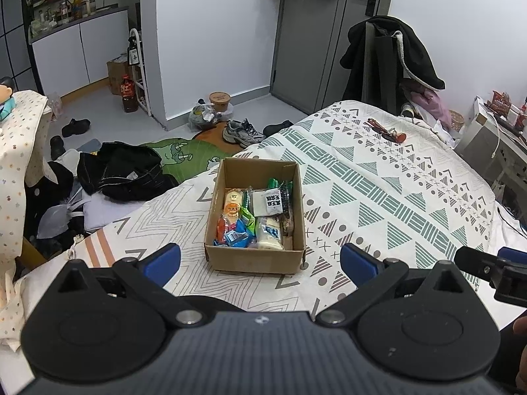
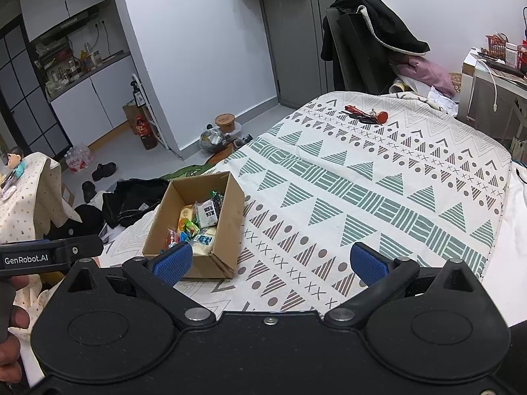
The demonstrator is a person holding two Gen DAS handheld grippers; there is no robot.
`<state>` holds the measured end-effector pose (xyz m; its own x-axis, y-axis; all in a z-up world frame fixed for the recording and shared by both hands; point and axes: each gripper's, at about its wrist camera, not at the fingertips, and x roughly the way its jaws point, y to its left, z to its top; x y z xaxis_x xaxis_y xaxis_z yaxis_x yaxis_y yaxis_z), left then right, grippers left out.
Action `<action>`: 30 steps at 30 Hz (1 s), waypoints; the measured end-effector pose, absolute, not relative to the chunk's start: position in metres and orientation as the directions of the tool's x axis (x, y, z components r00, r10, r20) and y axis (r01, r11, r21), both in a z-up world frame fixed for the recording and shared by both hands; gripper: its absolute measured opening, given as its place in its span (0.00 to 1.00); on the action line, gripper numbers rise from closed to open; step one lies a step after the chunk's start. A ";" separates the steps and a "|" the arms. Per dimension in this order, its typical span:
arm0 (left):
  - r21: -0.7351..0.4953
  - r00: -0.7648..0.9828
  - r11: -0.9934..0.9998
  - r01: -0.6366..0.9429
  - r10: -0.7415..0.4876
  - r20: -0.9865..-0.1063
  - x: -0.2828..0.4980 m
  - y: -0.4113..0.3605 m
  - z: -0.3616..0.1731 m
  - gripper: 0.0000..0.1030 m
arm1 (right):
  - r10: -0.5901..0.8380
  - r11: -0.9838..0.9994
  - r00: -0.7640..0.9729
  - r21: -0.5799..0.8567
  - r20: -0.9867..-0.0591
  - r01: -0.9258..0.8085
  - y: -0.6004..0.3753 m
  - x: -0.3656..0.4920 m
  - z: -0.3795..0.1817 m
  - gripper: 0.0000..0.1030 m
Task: Organize snacks
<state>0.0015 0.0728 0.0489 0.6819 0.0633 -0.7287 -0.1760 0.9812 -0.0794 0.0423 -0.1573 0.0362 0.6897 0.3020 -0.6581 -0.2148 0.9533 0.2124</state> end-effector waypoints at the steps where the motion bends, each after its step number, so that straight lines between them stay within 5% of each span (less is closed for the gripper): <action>1: -0.079 0.682 0.981 -0.177 0.064 -0.729 0.001 0.073 0.049 0.99 | 0.303 0.953 0.689 0.212 -0.659 -0.217 -0.157 0.043 0.036 1.00; 30: -0.079 0.678 0.982 -0.173 0.061 -0.732 0.000 0.074 0.049 0.99 | 0.295 0.955 0.694 0.206 -0.657 -0.212 -0.160 0.043 0.036 1.00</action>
<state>-0.0001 0.0743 0.0487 0.6784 0.0609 -0.7321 -0.1733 0.9817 -0.0789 0.0432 -0.1600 0.0363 0.6937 0.2955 -0.6569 -0.2118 0.9553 0.2061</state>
